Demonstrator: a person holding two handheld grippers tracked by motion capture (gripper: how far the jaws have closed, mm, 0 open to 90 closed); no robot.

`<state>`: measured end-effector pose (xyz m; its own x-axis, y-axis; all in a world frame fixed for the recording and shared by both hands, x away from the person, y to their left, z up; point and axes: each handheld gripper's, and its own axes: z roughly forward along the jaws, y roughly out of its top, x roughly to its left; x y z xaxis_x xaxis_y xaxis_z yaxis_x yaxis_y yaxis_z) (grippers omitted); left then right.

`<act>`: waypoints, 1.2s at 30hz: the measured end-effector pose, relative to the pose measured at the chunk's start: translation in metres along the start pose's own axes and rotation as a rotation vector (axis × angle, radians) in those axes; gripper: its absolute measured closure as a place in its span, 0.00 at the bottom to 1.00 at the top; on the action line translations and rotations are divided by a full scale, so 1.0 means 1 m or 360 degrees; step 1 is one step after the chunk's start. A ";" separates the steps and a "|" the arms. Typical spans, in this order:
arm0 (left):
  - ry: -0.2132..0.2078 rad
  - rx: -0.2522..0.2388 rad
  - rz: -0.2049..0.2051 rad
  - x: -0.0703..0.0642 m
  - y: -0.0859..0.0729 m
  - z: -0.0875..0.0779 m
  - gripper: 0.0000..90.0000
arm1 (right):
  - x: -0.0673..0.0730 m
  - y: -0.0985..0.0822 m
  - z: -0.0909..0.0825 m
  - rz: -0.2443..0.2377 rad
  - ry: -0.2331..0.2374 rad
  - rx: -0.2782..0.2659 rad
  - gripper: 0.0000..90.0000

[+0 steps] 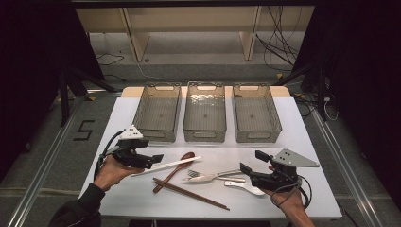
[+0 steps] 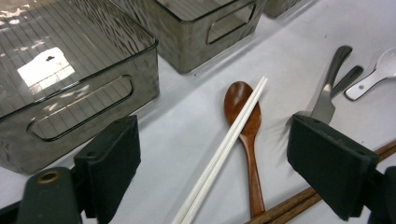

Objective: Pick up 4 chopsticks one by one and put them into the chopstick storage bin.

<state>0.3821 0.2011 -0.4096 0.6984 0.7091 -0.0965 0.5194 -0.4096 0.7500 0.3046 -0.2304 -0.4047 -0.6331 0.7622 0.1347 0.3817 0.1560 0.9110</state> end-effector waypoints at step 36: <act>-0.0066 0.0695 0.0310 0.022 -0.005 0.056 0.60 | 0.001 0.000 0.003 -0.0018 0.0026 0.0053 0.32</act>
<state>0.4227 0.1863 -0.4519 0.8178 0.5754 -0.0144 0.5291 -0.7417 0.4123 0.3064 -0.2276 -0.4060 -0.6481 0.7502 0.1312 0.3965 0.1852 0.8992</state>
